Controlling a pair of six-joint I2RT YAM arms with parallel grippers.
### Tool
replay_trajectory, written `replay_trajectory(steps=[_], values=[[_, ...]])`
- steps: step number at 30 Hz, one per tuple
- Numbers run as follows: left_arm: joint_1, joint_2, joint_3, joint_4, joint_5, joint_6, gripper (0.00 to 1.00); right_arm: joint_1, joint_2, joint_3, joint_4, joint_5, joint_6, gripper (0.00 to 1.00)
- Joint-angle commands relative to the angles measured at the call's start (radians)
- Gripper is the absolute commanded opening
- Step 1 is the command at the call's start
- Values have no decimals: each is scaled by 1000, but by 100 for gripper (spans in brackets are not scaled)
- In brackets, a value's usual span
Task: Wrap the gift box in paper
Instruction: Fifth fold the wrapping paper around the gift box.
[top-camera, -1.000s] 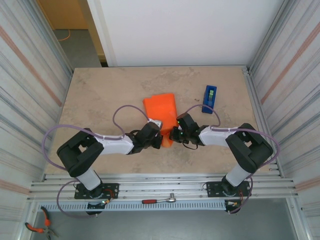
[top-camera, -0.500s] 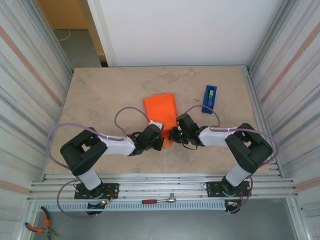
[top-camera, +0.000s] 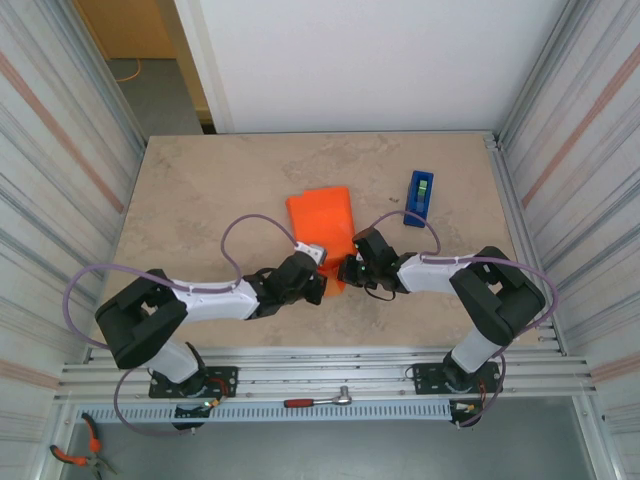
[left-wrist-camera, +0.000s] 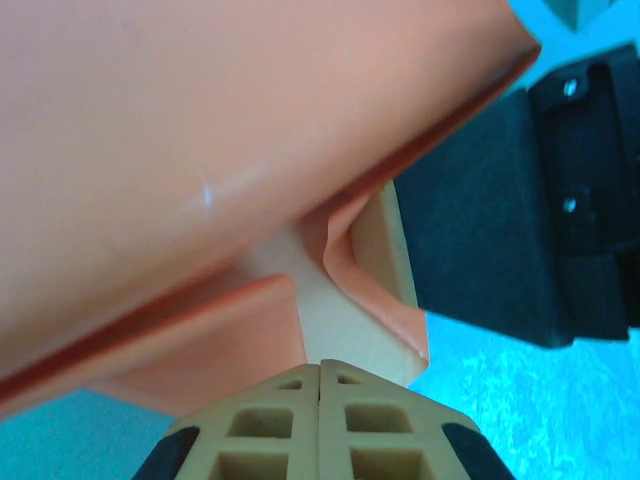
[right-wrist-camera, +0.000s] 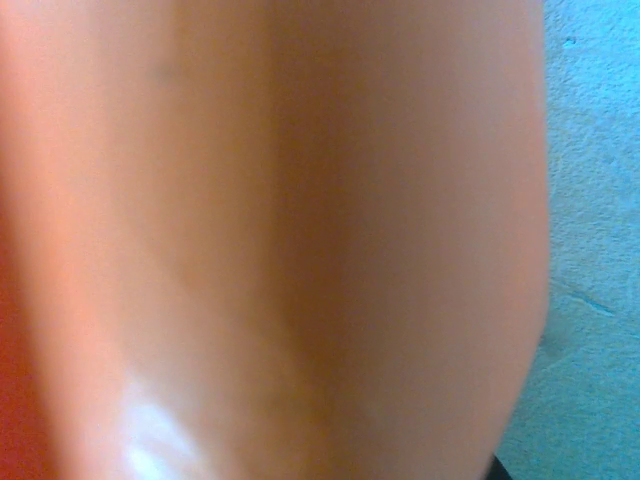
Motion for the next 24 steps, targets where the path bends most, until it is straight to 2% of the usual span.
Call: replay_trajectory(steps=[1, 13, 20, 22, 24], values=[[-9, 4, -29, 5, -28, -27, 1, 8, 12, -17, 2, -3, 21, 0], [-28, 128, -23, 49, -45, -25, 0, 14, 2, -8, -12, -6, 22, 0], [-26, 5, -36, -16, -76, -5, 1, 10, -60, -8, -46, 1, 18, 0], [-21, -48, -29, -54, -87, 12, 6, 8, -87, -11, -68, 9, 12, 0], [-7, -103, -18, -102, -97, 32, 18, 2, -120, -20, -91, 18, 4, 0]])
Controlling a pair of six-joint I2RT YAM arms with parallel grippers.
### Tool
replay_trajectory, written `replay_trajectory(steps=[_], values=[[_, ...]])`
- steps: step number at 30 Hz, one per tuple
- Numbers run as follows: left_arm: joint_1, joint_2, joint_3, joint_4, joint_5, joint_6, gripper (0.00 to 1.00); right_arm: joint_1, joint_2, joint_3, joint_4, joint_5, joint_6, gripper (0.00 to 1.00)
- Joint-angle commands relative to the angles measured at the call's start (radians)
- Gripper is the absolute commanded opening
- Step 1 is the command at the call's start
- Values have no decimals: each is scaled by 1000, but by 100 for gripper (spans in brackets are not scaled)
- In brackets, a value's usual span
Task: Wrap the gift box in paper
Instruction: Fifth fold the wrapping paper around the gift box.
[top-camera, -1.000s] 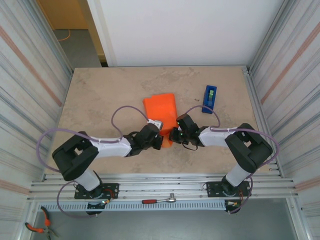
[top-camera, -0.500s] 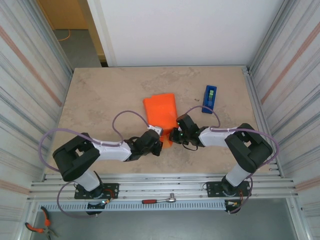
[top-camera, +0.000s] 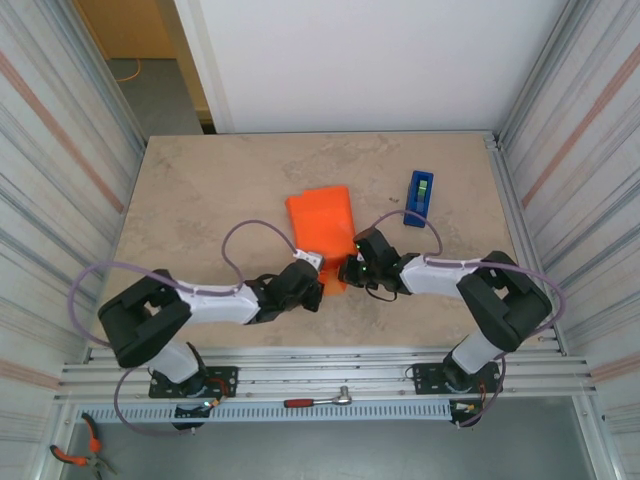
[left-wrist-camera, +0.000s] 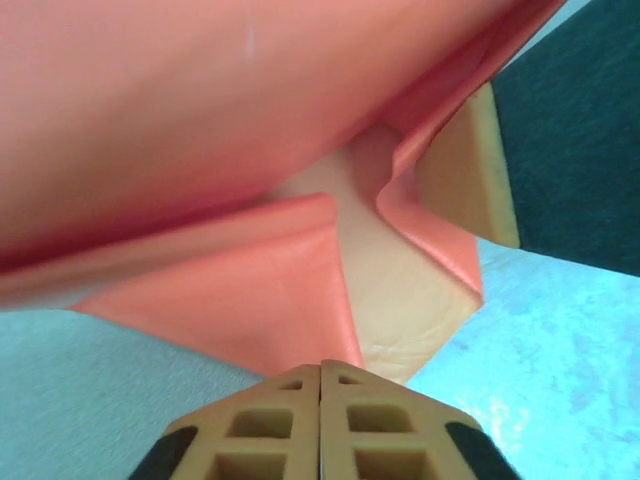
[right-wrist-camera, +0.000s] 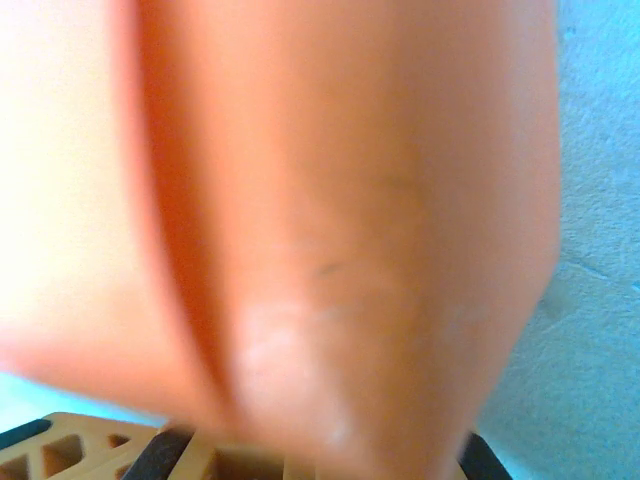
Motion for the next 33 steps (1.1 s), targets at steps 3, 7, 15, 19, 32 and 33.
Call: replay_trajectory(steps=[3, 7, 15, 19, 32, 33], values=[[47, -148, 33, -154, -56, 65, 57, -17, -108, -33, -92, 35, -11, 0], [82, -195, 74, -254, -103, 127, 83, -53, -165, -63, -121, 43, -21, 0], [133, -205, 79, -356, -164, 151, 88, -107, -204, -79, -167, 37, -41, 25], [132, -184, 25, -296, -174, 113, 88, -109, -189, -76, -157, 31, -59, 46], [132, -52, 17, -102, -164, 136, 88, -109, -87, -22, -171, 50, -150, 56], [132, -40, 20, -94, -166, 137, 88, -108, -75, -15, -167, 47, -149, 56]])
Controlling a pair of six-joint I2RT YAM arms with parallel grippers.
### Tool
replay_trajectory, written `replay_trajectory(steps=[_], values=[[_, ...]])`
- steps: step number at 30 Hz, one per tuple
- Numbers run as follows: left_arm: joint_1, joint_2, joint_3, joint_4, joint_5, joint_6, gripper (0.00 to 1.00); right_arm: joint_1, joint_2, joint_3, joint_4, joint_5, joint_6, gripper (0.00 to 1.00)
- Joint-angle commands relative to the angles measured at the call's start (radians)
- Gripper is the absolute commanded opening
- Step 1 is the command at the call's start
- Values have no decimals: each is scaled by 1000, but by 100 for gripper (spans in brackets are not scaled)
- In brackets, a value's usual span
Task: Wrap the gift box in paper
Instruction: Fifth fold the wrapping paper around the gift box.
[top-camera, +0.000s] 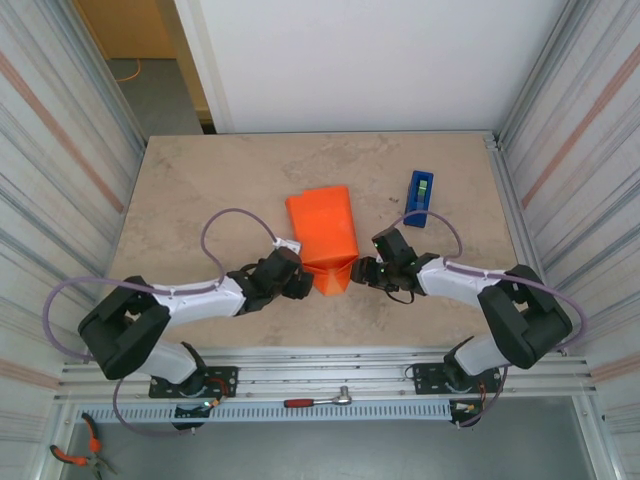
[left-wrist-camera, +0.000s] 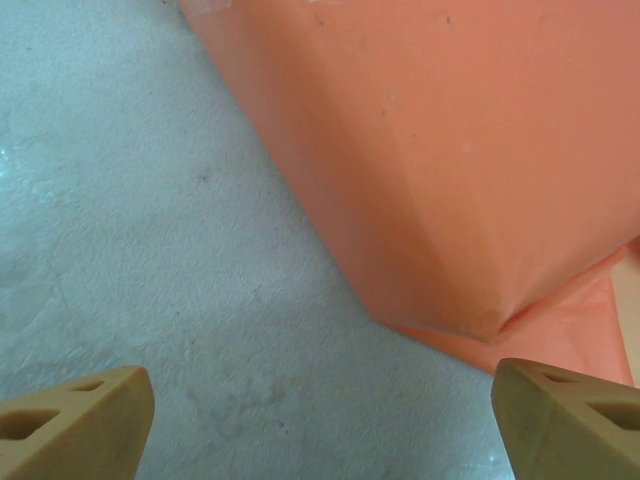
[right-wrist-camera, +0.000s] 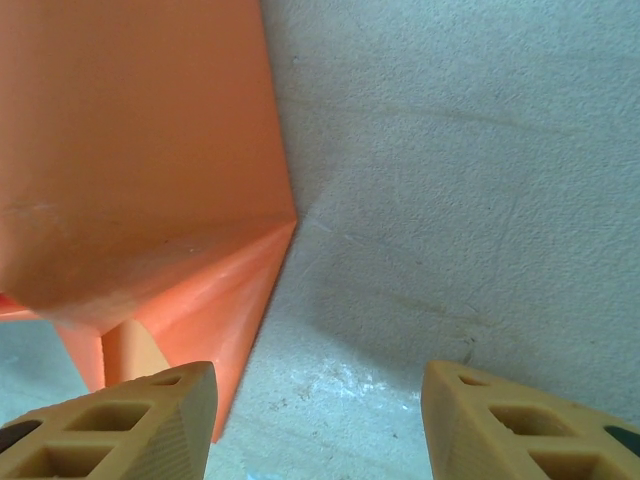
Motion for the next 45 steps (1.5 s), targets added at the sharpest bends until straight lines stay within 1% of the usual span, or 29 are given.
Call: replay_trajectory(steps=[1, 6, 10, 15, 21, 24, 29, 34, 37, 40, 43, 45], values=[[2, 34, 23, 63, -22, 14, 88, -2, 34, 40, -3, 13, -29, 56], [-1, 81, 33, 105, -29, -10, 87, 17, 87, 77, 15, 16, -18, 56], [-4, 116, 41, 127, -58, -37, 87, 24, 128, 101, 29, 16, -1, 56], [-4, 127, 45, 126, -71, -48, 89, 33, 135, 103, 36, 12, 13, 56], [-7, 38, 9, 97, -78, -51, 92, 49, 53, 67, 10, 26, 37, 56], [-7, -31, -7, 52, -95, -57, 99, 55, -7, 39, -11, 43, 61, 55], [-7, -137, -13, -37, -123, -68, 99, 62, -84, -19, -12, 42, 121, 54], [3, -200, -22, -67, -131, -87, 99, 61, -138, -71, 13, 24, 187, 52], [7, -221, -36, -53, -145, -89, 99, 62, -156, -103, 50, 3, 220, 51], [8, -240, -63, -3, -174, -73, 99, 63, -155, -116, 78, -18, 232, 50], [8, -254, -91, 50, -208, -68, 99, 69, -151, -113, 88, -24, 231, 48], [8, -258, -102, 72, -222, -65, 99, 70, -136, -105, 98, -37, 228, 45]])
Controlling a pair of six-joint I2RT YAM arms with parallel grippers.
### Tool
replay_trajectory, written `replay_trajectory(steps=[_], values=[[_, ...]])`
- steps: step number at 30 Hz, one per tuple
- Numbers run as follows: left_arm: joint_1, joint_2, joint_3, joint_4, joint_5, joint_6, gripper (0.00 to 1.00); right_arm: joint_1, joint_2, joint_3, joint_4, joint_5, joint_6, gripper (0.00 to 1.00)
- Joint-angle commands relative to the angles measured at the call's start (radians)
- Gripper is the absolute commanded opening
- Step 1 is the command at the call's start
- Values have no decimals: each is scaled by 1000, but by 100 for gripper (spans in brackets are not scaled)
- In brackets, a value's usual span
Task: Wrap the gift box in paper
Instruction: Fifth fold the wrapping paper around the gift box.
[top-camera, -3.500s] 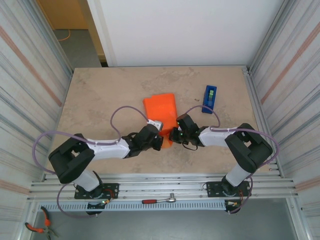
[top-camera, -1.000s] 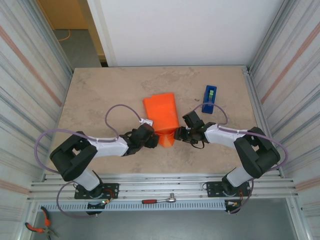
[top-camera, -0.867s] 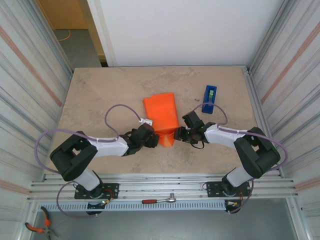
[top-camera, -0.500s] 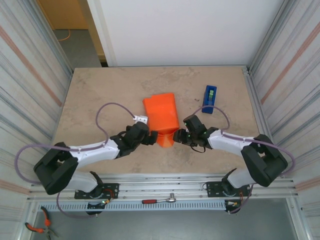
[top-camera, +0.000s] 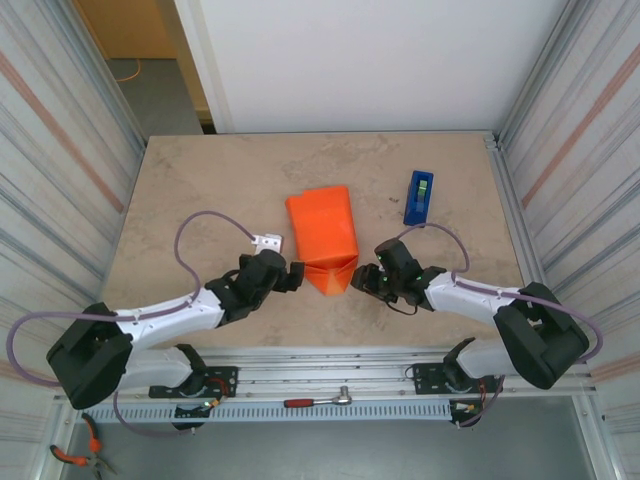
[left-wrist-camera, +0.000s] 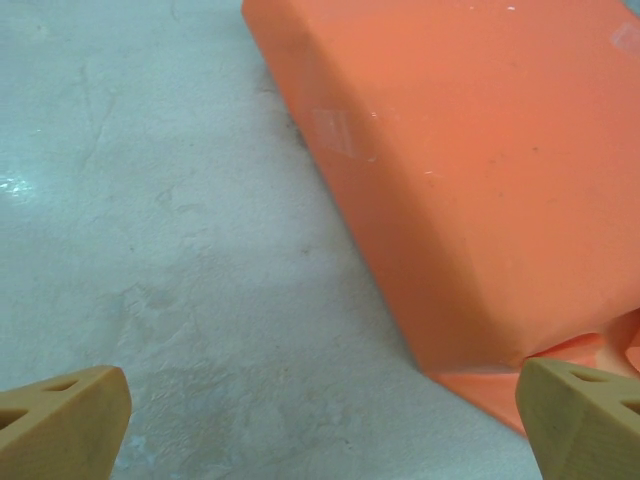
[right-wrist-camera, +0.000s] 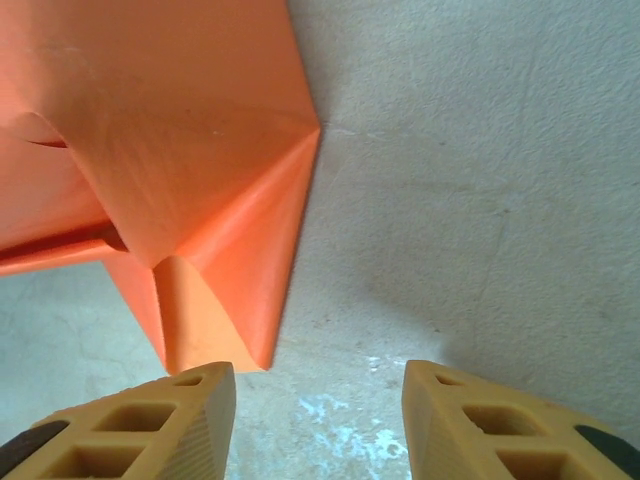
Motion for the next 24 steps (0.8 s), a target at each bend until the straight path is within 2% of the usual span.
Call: replay_trajectory(steps=[1, 5, 10, 24], values=[[8, -25, -22, 66, -73, -2, 99, 9, 7, 8, 44, -32, 17, 43], [8, -31, -61, 130, -103, -18, 99, 28, 51, 36, 53, -38, 11, 37], [8, -26, -77, 148, -128, -52, 99, 60, 103, 67, 66, -30, 10, 37], [8, 1, -73, 139, -100, -82, 99, 87, 159, 93, 69, -26, 17, 35]])
